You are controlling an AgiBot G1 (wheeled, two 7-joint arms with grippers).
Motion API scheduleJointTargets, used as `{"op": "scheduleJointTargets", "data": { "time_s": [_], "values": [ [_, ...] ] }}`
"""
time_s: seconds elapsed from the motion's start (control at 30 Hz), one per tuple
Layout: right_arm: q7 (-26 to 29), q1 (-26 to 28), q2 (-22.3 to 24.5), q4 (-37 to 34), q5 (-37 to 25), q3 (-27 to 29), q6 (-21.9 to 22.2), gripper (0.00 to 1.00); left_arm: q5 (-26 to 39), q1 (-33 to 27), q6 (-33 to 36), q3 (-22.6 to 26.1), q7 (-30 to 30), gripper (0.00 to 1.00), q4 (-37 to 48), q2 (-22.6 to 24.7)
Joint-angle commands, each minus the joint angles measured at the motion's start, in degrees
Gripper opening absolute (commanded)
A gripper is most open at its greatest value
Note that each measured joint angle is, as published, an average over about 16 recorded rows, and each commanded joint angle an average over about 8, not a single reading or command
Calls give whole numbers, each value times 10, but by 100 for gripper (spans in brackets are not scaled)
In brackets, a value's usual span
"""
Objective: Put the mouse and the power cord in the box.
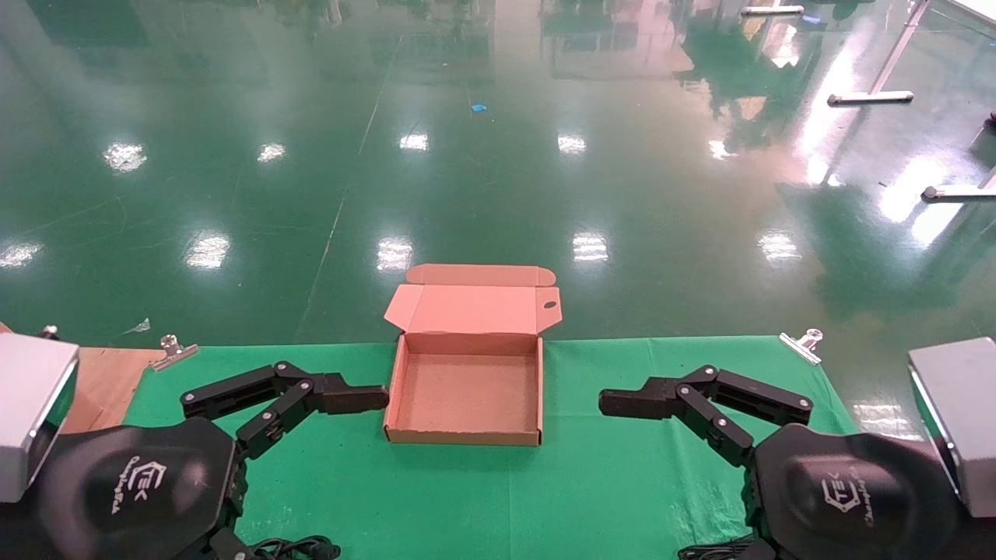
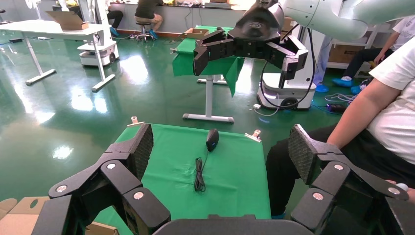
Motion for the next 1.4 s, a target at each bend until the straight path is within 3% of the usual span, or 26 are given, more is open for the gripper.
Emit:
{"op": "scheduleJointTargets", "data": {
  "time_s": [0.03, 0.9, 1.1, 1.4],
  "values": [
    [0, 0, 0, 0, 0, 0, 0, 100, 0, 0, 0, 0, 0, 100, 0, 0],
    [-17, 0, 4, -6, -16, -1, -3, 100, 4, 3, 4, 11, -7, 100, 11, 12],
    [-86, 19, 8, -40, -111, -25, -15, 100, 72, -28, 23, 57, -19, 100, 50, 35],
    [-192, 119, -39, -126, -322, -109, -31, 100, 234, -110, 45, 148, -3, 100, 161, 53]
  ]
}}
